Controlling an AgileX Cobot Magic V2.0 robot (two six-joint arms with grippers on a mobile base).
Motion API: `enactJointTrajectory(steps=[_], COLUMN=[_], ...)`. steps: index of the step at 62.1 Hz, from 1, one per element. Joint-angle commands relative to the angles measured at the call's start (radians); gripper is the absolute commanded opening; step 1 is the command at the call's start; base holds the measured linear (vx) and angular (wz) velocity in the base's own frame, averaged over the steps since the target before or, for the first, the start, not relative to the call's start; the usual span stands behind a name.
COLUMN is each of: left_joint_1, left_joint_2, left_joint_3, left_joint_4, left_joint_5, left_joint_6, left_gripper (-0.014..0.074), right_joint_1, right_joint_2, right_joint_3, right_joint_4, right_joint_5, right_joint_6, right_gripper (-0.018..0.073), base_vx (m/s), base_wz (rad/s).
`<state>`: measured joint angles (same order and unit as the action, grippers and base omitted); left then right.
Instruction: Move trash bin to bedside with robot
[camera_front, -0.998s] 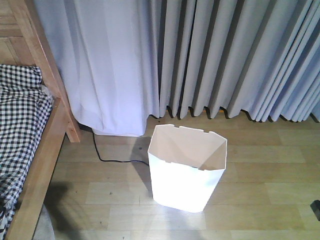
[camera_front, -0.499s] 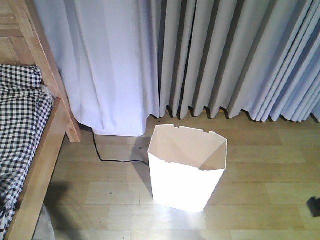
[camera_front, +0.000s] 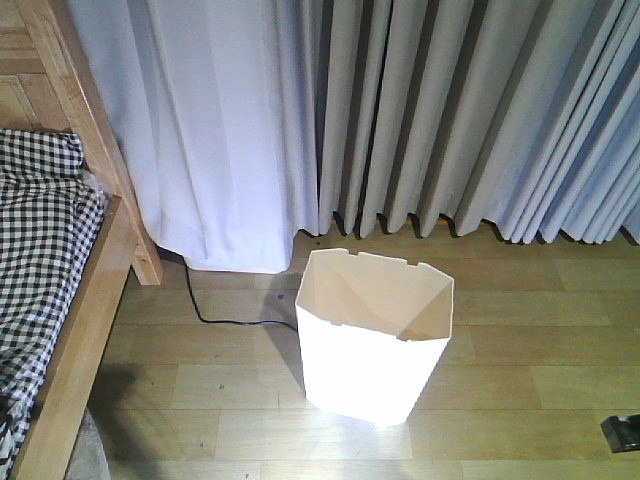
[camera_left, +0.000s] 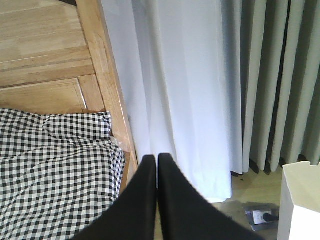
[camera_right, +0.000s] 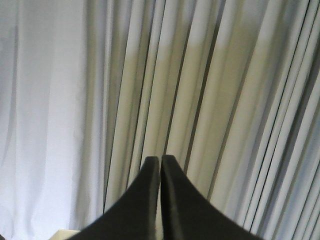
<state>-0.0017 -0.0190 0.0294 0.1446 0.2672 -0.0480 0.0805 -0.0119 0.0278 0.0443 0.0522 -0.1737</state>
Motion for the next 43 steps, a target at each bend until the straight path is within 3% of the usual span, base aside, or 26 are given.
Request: enactJointTrajectory(steps=[1,43], left_joint_1=[-0.006,-0.006], left_joint_2=[-0.008,-0.008], left_joint_3=[0.029,0.029], left_joint_4=[-0.004,-0.004], left_joint_5=[-0.074,-0.074], left_joint_6=[-0.008,-0.008], left_gripper=[-0.0006,-0.0006], right_joint_1=[0.002,0.002], right_joint_2=[-0.012,-0.012], right_joint_3=[0.019,0.018], right_joint_4=[0.007,0.011], right_joint_5=[-0.080,-0.079], right_joint_6=[-0.018,-0.013], right_gripper=[-0.0011,-0.0011], base_vx=[0.00,0.00], base_wz=[0.00,0.00])
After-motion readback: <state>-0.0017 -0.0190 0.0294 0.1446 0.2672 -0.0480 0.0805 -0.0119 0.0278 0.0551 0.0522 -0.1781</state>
